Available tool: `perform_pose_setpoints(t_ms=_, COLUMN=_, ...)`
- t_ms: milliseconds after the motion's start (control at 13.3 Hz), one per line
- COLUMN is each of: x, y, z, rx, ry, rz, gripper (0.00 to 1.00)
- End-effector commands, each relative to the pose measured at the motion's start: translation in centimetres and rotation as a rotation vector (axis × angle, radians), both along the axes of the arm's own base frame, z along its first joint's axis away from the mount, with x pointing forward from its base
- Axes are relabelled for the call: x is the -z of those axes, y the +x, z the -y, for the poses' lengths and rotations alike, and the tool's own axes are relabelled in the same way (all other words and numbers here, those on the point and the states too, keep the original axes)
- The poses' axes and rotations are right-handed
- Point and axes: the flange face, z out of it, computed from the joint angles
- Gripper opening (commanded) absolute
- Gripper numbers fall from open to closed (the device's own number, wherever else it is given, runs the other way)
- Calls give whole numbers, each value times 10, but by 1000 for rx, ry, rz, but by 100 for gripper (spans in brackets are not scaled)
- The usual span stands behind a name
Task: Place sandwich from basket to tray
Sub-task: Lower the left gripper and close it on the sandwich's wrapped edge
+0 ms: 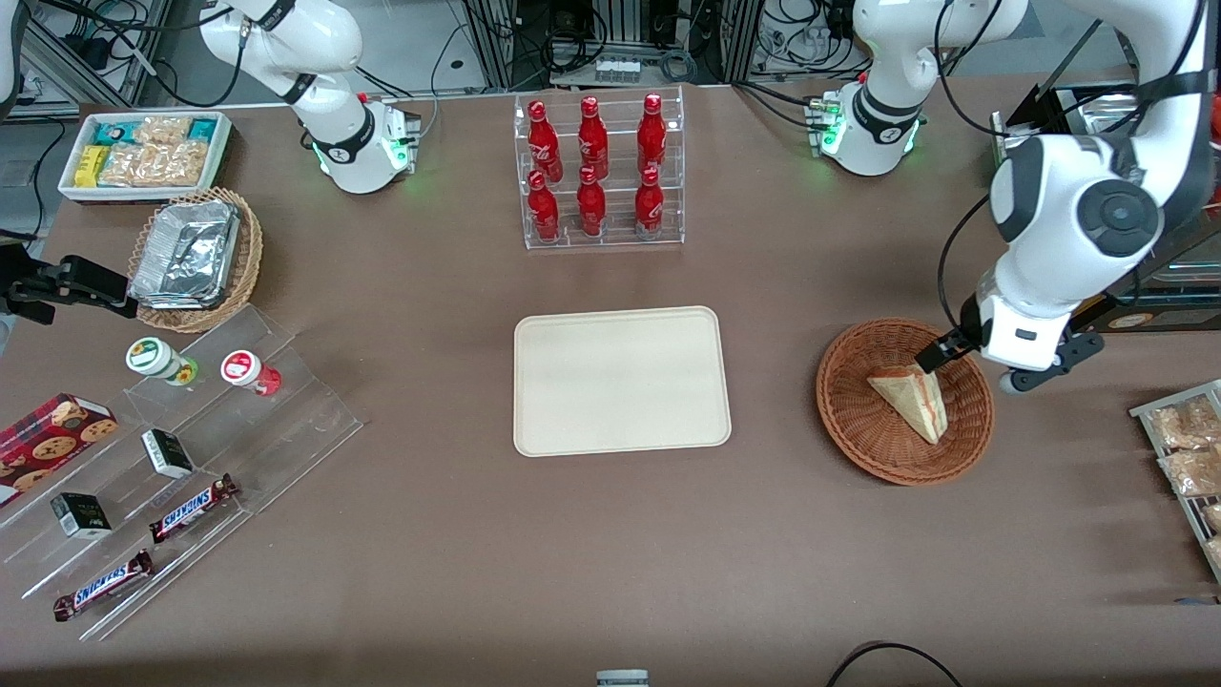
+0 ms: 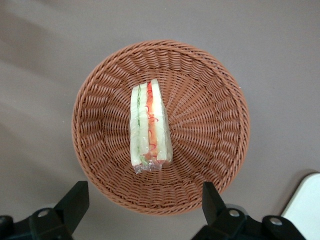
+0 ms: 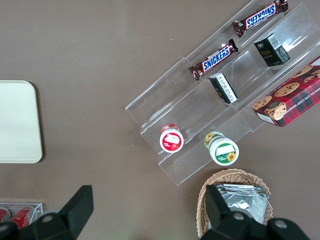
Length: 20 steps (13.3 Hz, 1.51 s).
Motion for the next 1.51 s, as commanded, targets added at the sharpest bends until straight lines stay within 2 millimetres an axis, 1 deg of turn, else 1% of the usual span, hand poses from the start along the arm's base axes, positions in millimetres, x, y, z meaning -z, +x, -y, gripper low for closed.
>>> perform_pose_setpoints(t_ms=0, x=22, y=-12, z=-3, rx=-27, ry=16, rz=-7, gripper=100)
perform_pose_setpoints(t_ms=75, x=28, y=-10, z=-2, rx=-35, ry=13, rz=-3, gripper=100)
perform_pose_setpoints(t_ms=301, x=57, y=-5, z=-5, rx=-46, ry=8, rz=-14, gripper=100)
perform_pose_setpoints(t_ms=527, x=80, y=-2, z=-6, rx=-69, ry=5, rz=-22, gripper=100)
perform_pose_setpoints(t_ms=753, x=98, y=2, z=-8, rx=-79, ry=0, rz=-21, gripper=100)
perform_pose_setpoints(t_ms=979, x=110, y=2, z=-8, rx=-78, ry=-3, rz=-23, gripper=100)
perform_pose_setpoints(t_ms=1055, x=110, y=2, z=-8, rx=-79, ry=-3, rz=-23, gripper=99)
perform_pose_setpoints(t_ms=1130, x=111, y=2, z=-9, rx=-82, ry=-3, rz=-25, gripper=93)
perform_pose_setpoints(t_ms=1281, x=115, y=3, z=-9, rx=-102, ry=-3, rz=-30, gripper=76)
perform_pose_setpoints(t_ms=1356, x=114, y=4, z=-11, rx=-107, ry=-2, rz=-27, gripper=59)
perform_pose_setpoints(t_ms=1432, x=114, y=4, z=-11, rx=-109, ry=-1, rz=-27, gripper=38)
